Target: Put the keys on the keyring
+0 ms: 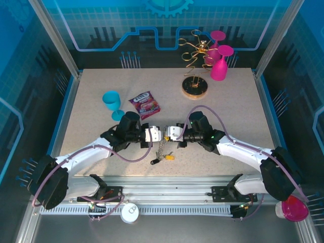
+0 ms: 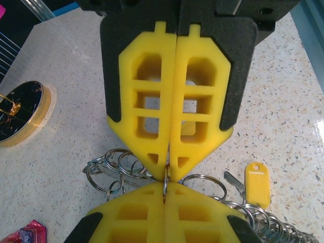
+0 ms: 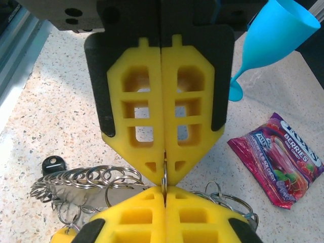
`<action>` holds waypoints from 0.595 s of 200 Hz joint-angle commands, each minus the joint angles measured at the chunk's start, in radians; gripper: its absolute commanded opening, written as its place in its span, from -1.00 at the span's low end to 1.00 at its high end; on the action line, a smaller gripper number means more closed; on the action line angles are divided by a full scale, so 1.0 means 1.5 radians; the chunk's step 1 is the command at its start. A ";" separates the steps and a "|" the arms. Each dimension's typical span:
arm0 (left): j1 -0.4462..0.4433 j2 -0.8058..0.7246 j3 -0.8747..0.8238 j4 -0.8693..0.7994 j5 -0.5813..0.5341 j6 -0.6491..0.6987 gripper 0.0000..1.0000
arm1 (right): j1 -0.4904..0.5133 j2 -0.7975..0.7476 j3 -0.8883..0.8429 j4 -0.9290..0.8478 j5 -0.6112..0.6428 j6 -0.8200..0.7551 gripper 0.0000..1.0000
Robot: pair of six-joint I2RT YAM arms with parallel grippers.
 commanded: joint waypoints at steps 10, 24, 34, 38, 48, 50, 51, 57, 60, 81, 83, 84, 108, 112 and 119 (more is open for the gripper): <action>0.002 0.001 0.020 0.000 0.036 -0.026 -1.00 | 0.009 0.004 -0.002 0.061 -0.026 0.006 -1.00; 0.011 -0.006 0.011 0.007 0.037 -0.037 -0.81 | 0.005 -0.001 -0.011 0.072 -0.033 0.016 -1.00; 0.018 -0.012 -0.001 0.021 0.039 -0.045 -0.69 | 0.001 -0.005 -0.018 0.077 -0.040 0.023 -1.00; 0.020 -0.015 -0.005 0.024 0.040 -0.047 -0.66 | 0.001 -0.006 -0.019 0.077 -0.043 0.026 -1.00; 0.024 -0.019 -0.014 0.029 0.044 -0.050 -0.60 | -0.002 -0.009 -0.022 0.077 -0.049 0.030 -1.00; 0.026 -0.020 -0.015 0.029 0.045 -0.050 -0.60 | -0.002 -0.010 -0.024 0.077 -0.050 0.030 -1.00; 0.026 -0.019 -0.015 0.029 0.046 -0.050 -0.59 | -0.002 -0.009 -0.023 0.077 -0.050 0.030 -1.00; 0.027 -0.020 -0.019 0.031 0.047 -0.051 -0.57 | -0.003 -0.011 -0.025 0.077 -0.053 0.032 -1.00; 0.028 -0.021 -0.020 0.032 0.048 -0.051 -0.57 | -0.002 -0.010 -0.026 0.077 -0.053 0.032 -1.00; 0.030 -0.018 -0.028 0.044 0.056 -0.054 -0.54 | -0.003 -0.009 -0.028 0.077 -0.057 0.037 -1.00; 0.030 -0.017 -0.028 0.045 0.057 -0.054 -0.54 | -0.003 -0.009 -0.028 0.077 -0.057 0.038 -1.00; 0.030 -0.017 -0.028 0.045 0.057 -0.054 -0.54 | -0.003 -0.009 -0.028 0.077 -0.057 0.038 -1.00; 0.032 -0.013 -0.033 0.052 0.062 -0.058 -0.53 | -0.003 -0.008 -0.028 0.077 -0.058 0.043 -1.00; 0.032 -0.013 -0.035 0.054 0.062 -0.059 -0.53 | -0.003 -0.008 -0.029 0.077 -0.059 0.043 -1.00; 0.032 -0.013 -0.037 0.056 0.064 -0.061 -0.53 | -0.003 -0.009 -0.030 0.077 -0.060 0.044 -1.00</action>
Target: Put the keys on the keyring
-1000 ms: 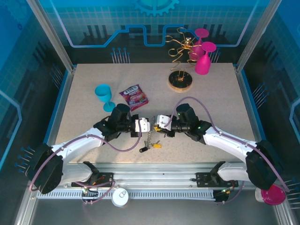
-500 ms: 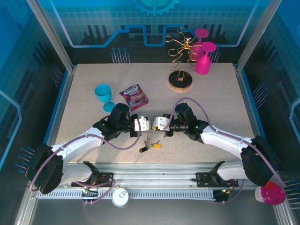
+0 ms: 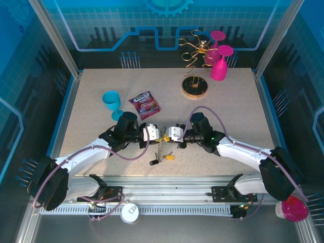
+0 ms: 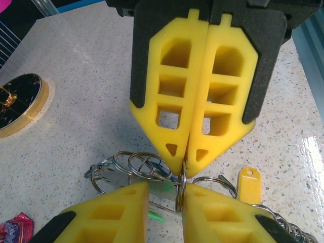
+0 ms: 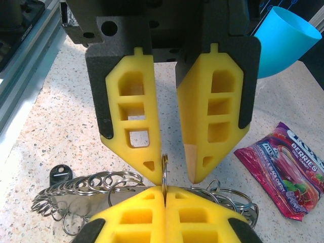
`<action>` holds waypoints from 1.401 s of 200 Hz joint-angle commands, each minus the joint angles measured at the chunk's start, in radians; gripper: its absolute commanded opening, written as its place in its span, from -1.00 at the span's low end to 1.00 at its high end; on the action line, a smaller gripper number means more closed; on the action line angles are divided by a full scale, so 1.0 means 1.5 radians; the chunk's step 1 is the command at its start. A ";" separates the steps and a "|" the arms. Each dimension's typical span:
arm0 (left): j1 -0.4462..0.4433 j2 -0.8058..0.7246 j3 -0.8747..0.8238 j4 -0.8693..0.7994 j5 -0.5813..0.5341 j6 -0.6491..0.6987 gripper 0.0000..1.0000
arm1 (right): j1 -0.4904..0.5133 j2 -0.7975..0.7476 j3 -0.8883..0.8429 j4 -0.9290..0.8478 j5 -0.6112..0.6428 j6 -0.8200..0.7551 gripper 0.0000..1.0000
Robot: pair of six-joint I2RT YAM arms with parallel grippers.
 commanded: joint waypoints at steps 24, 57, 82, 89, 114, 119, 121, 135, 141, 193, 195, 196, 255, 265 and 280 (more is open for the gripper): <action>0.006 -0.007 -0.021 0.038 0.034 -0.023 -0.57 | 0.000 -0.012 -0.011 0.051 -0.027 0.021 -1.00; 0.006 -0.010 -0.029 0.050 0.033 -0.029 -0.80 | 0.002 -0.008 -0.014 0.064 -0.030 0.031 -1.00; 0.006 -0.018 -0.034 0.062 0.033 -0.030 -1.00 | 0.003 -0.005 -0.013 0.068 -0.031 0.035 -1.00; 0.006 -0.020 -0.036 0.066 0.030 -0.030 -1.00 | 0.003 -0.004 -0.013 0.070 -0.027 0.037 -1.00; 0.006 -0.032 -0.046 0.087 0.005 -0.017 -1.00 | -0.005 -0.030 -0.019 0.063 0.031 0.084 -0.54; 0.006 -0.036 -0.048 0.089 0.000 -0.013 -1.00 | -0.008 -0.041 -0.020 0.055 0.051 0.101 -0.45; 0.006 -0.036 -0.049 0.090 -0.002 -0.011 -1.00 | -0.010 -0.046 -0.020 0.048 0.061 0.109 -0.43; 0.005 -0.038 -0.049 0.089 -0.018 0.006 -1.00 | -0.021 -0.082 -0.017 -0.022 0.126 0.155 -0.37; 0.006 -0.038 -0.049 0.088 -0.023 0.012 -1.00 | -0.024 -0.098 -0.015 -0.057 0.162 0.183 -0.37; 0.005 -0.019 -0.044 0.097 -0.059 0.040 -1.00 | -0.024 -0.083 0.080 -0.439 0.420 0.568 -0.72; 0.005 -0.018 -0.044 0.098 -0.060 0.040 -1.00 | -0.023 -0.079 0.085 -0.451 0.419 0.571 -0.71; 0.005 -0.017 -0.044 0.099 -0.060 0.040 -1.00 | -0.022 -0.077 0.088 -0.456 0.419 0.574 -0.70; 0.003 -0.006 -0.042 0.128 -0.091 -0.006 -1.00 | -0.004 0.126 0.240 -0.639 0.407 0.762 -0.51; 0.002 -0.004 -0.044 0.135 -0.091 -0.016 -1.00 | -0.008 0.149 0.251 -0.640 0.390 0.774 -0.45; 0.002 -0.005 -0.044 0.137 -0.092 -0.024 -1.00 | -0.029 0.179 0.267 -0.646 0.370 0.822 -0.38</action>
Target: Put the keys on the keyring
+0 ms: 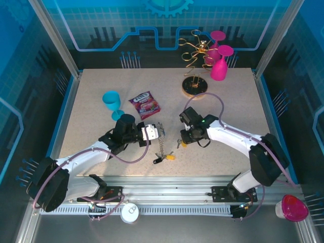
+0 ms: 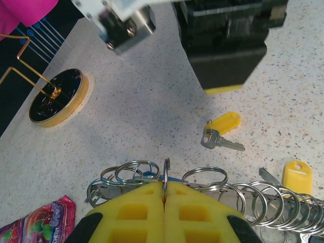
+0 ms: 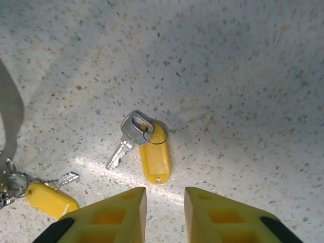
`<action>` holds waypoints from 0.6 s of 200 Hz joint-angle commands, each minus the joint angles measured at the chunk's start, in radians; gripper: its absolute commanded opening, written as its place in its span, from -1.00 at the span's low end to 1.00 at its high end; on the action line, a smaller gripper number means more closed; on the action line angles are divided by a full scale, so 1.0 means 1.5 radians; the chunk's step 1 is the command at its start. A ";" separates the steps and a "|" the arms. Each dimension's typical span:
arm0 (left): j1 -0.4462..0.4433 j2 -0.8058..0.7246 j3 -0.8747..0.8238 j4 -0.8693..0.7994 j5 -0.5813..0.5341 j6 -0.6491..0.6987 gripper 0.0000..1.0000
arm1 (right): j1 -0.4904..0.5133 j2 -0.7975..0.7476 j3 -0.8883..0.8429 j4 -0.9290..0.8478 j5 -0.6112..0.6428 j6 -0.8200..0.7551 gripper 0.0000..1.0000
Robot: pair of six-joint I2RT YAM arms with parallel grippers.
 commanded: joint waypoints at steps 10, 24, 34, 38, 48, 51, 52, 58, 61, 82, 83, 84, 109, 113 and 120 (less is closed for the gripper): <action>0.001 0.004 -0.002 0.042 -0.007 -0.028 -1.00 | -0.024 0.054 0.045 -0.079 -0.034 0.164 -0.37; 0.000 0.002 -0.007 0.049 -0.009 -0.028 -1.00 | -0.024 0.070 0.060 -0.083 -0.046 0.260 -0.35; 0.000 0.001 -0.011 0.055 -0.009 -0.027 -1.00 | -0.024 0.075 0.064 -0.080 -0.056 0.344 -0.27; 0.000 0.000 -0.012 0.056 -0.010 -0.027 -1.00 | -0.023 0.076 0.061 -0.076 -0.059 0.376 -0.26; 0.000 0.000 -0.014 0.060 -0.010 -0.027 -1.00 | -0.023 0.073 0.050 -0.053 -0.071 0.441 -0.29; 0.000 0.000 -0.014 0.060 -0.010 -0.026 -1.00 | -0.023 0.072 0.048 -0.048 -0.072 0.460 -0.30; 0.000 0.000 -0.014 0.059 -0.009 -0.026 -1.00 | -0.023 0.071 0.046 -0.047 -0.073 0.466 -0.30; 0.000 -0.001 -0.014 0.059 -0.009 -0.025 -1.00 | -0.023 0.067 0.039 -0.032 -0.075 0.504 -0.31; 0.000 -0.001 -0.014 0.059 -0.009 -0.025 -1.00 | -0.023 0.065 0.036 -0.023 -0.077 0.520 -0.32; 0.000 -0.002 -0.016 0.057 -0.004 -0.022 -1.00 | -0.022 0.061 0.029 -0.002 -0.085 0.609 -0.31; 0.000 -0.002 -0.015 0.058 -0.003 -0.023 -1.00 | -0.021 0.061 0.028 -0.002 -0.085 0.611 -0.31; 0.000 -0.002 -0.016 0.058 -0.003 -0.023 -1.00 | -0.021 0.061 0.028 -0.001 -0.085 0.613 -0.31; 0.000 0.000 -0.017 0.060 0.005 -0.025 -1.00 | -0.020 0.074 0.022 0.021 -0.092 0.673 -0.32; 0.000 0.000 -0.017 0.060 0.007 -0.025 -1.00 | -0.021 0.078 0.022 0.021 -0.092 0.679 -0.33; 0.000 0.000 -0.017 0.061 0.007 -0.025 -1.00 | -0.020 0.083 0.021 0.025 -0.089 0.684 -0.34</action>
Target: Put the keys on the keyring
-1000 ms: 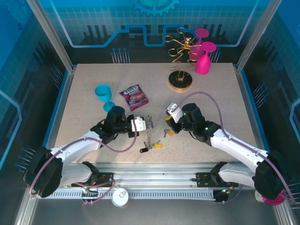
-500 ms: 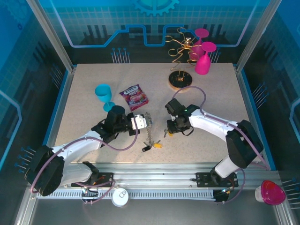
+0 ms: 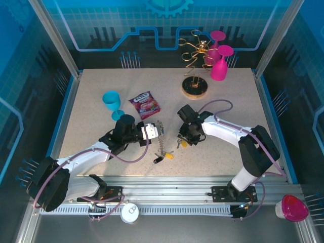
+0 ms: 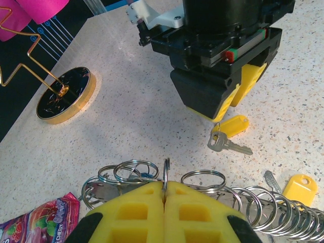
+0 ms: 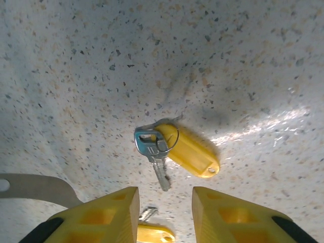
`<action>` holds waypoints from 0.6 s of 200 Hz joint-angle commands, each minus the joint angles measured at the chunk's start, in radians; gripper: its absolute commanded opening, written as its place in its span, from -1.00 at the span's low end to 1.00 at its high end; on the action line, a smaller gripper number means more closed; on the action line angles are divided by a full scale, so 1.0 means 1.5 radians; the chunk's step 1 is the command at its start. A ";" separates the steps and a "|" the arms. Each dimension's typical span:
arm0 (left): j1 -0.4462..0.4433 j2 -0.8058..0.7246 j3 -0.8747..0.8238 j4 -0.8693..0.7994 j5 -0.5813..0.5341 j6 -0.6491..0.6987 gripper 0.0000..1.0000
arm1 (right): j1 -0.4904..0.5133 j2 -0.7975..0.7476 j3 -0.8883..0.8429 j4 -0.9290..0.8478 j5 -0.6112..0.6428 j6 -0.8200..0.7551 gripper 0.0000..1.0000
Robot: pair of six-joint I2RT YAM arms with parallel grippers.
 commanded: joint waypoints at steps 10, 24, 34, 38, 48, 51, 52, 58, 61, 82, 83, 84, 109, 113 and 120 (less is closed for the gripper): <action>0.000 -0.004 -0.007 0.030 0.020 -0.005 -1.00 | -0.002 0.019 -0.013 0.020 -0.009 0.112 -0.37; 0.000 -0.007 -0.008 0.028 0.020 -0.004 -1.00 | -0.002 0.027 -0.016 0.027 -0.003 0.123 -0.41; 0.000 -0.007 -0.009 0.026 0.023 -0.005 -1.00 | -0.002 0.033 -0.016 0.032 -0.001 0.129 -0.43; 0.000 -0.007 -0.009 0.026 0.024 -0.005 -1.00 | -0.002 0.036 -0.016 0.036 -0.001 0.130 -0.43; 0.000 -0.005 -0.009 0.026 0.027 -0.005 -1.00 | -0.002 0.045 -0.014 0.038 -0.005 0.134 -0.44; 0.000 -0.005 -0.009 0.027 0.027 -0.005 -1.00 | -0.001 0.050 -0.013 0.038 -0.005 0.135 -0.45; 0.000 -0.005 -0.009 0.026 0.027 -0.005 -1.00 | -0.001 0.050 -0.013 0.038 -0.006 0.135 -0.45; 0.000 -0.004 -0.009 0.026 0.028 -0.005 -1.00 | -0.001 0.055 -0.013 0.038 -0.006 0.137 -0.46; 0.001 -0.004 -0.008 0.026 0.028 -0.005 -1.00 | -0.001 0.057 -0.012 0.038 -0.005 0.138 -0.46; 0.000 -0.004 -0.006 0.025 0.028 -0.004 -1.00 | -0.001 0.066 -0.019 0.041 0.001 0.145 -0.50; 0.000 -0.004 -0.006 0.026 0.028 -0.004 -1.00 | -0.001 0.066 -0.019 0.041 0.002 0.145 -0.50; 0.000 -0.003 -0.006 0.026 0.028 -0.003 -1.00 | -0.001 0.067 -0.019 0.042 0.002 0.145 -0.50; 0.001 -0.004 -0.005 0.024 0.029 -0.003 -1.00 | -0.001 0.081 -0.017 0.052 0.004 0.143 -0.54; -0.001 -0.004 -0.005 0.024 0.030 -0.003 -1.00 | -0.001 0.083 -0.017 0.053 0.005 0.142 -0.55; 0.000 -0.003 -0.005 0.023 0.030 -0.003 -1.00 | -0.003 0.086 -0.018 0.055 0.007 0.142 -0.56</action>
